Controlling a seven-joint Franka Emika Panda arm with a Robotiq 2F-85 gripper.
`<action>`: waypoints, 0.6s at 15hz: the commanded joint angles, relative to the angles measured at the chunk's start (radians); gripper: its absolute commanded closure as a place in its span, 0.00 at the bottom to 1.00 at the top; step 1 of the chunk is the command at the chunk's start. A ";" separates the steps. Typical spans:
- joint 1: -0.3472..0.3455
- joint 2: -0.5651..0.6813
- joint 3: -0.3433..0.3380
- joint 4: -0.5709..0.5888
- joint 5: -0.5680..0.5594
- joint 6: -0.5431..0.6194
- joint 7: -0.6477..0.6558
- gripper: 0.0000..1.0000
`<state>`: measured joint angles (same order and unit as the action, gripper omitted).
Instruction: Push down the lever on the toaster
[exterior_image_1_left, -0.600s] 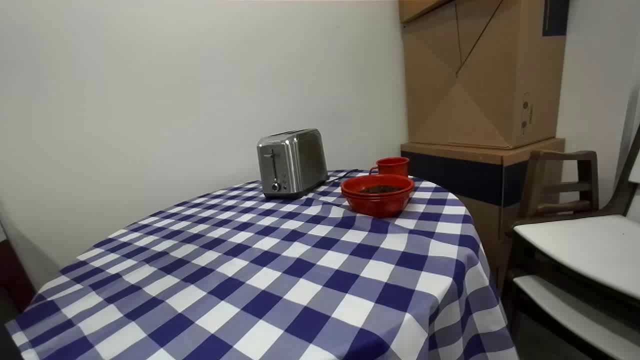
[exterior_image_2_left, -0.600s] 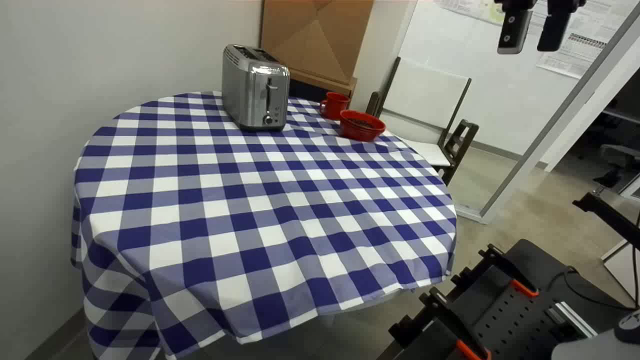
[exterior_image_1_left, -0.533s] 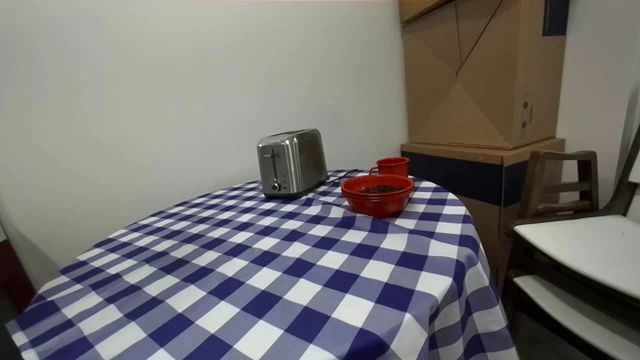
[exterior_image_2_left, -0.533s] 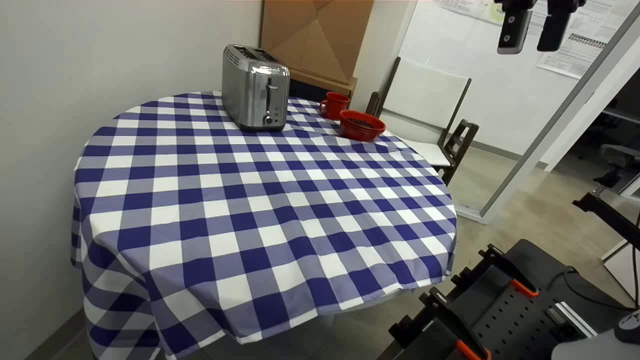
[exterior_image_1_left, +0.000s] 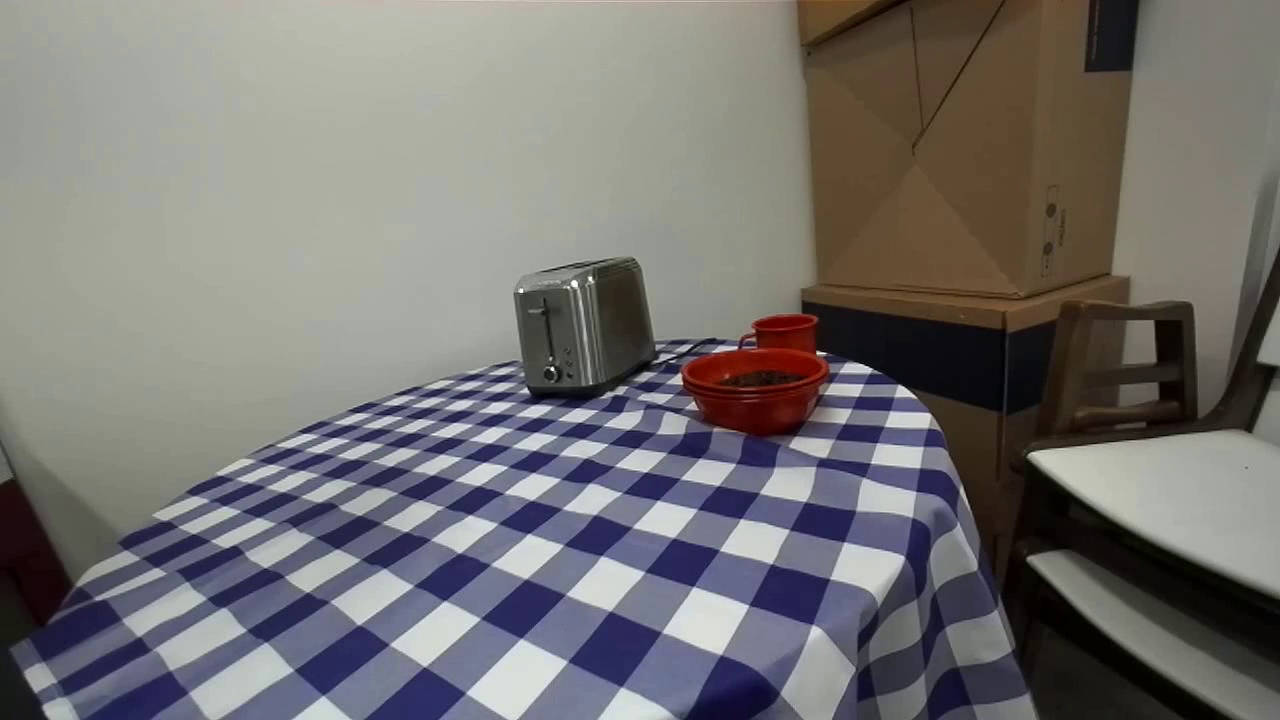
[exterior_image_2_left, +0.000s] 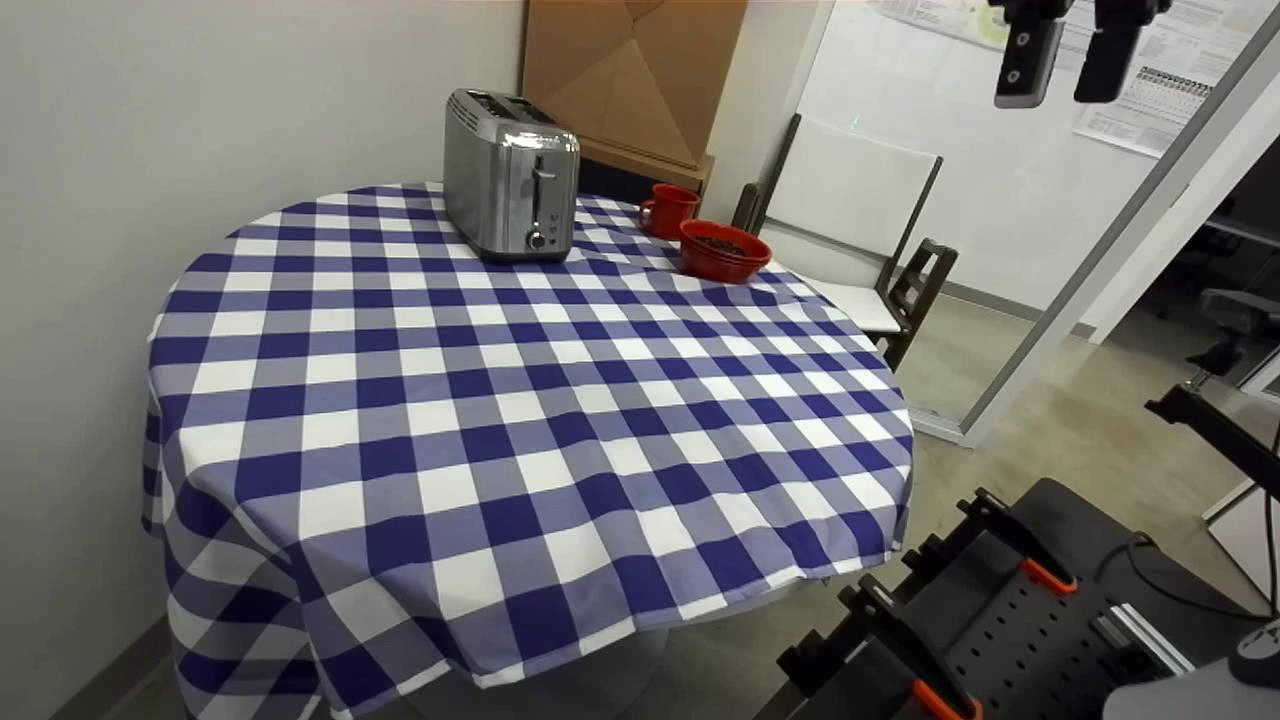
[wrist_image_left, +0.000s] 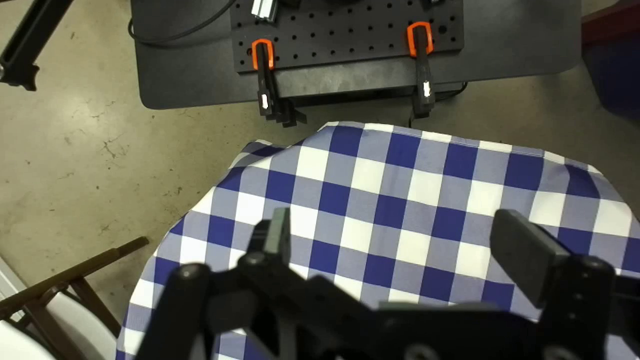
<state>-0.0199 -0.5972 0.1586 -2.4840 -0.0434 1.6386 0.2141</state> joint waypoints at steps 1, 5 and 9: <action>0.019 0.002 -0.016 0.001 -0.007 -0.002 0.008 0.00; 0.016 0.015 -0.011 0.011 -0.022 0.000 0.009 0.00; -0.015 0.128 -0.005 0.075 -0.099 0.070 0.048 0.00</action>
<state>-0.0210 -0.5738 0.1571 -2.4751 -0.0825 1.6662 0.2239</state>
